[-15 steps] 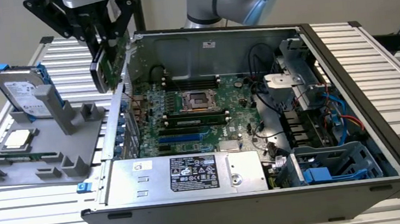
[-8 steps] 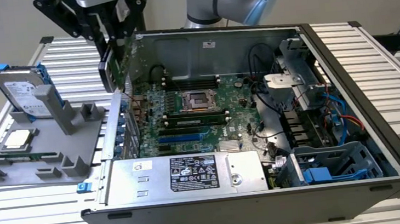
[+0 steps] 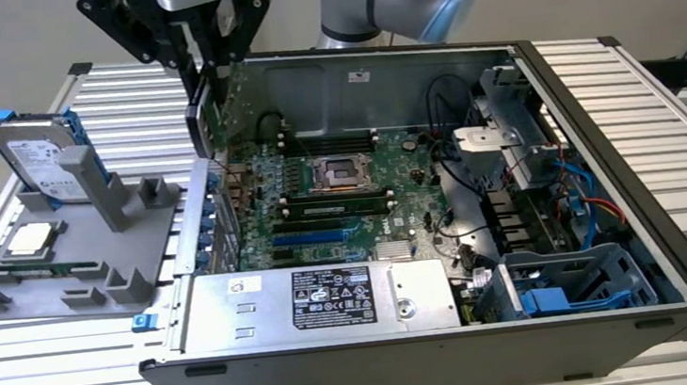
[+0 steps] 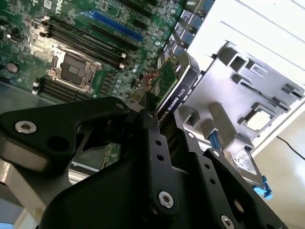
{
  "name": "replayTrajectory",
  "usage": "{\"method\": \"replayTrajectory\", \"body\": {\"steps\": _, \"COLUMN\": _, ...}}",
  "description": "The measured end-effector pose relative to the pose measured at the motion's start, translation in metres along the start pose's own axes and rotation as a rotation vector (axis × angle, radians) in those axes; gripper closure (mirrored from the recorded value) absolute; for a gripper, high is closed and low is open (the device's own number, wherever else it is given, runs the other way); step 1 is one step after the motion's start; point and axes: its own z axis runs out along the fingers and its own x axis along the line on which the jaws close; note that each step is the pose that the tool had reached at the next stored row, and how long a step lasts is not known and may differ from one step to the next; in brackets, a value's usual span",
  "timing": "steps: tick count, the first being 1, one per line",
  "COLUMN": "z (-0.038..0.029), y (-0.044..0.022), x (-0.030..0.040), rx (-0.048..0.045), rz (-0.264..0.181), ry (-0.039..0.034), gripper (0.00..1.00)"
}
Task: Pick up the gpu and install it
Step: 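Pick up the gpu and move the gpu toward the slot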
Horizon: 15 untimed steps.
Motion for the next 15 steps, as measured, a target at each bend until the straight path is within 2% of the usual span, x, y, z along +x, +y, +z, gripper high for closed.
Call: {"method": "replayTrajectory", "body": {"steps": 15, "z": 0.0008, "y": 0.0025, "x": -0.0233, "rx": -0.0001, "rz": 0.000, "ry": 0.0000, "gripper": 1.00}}
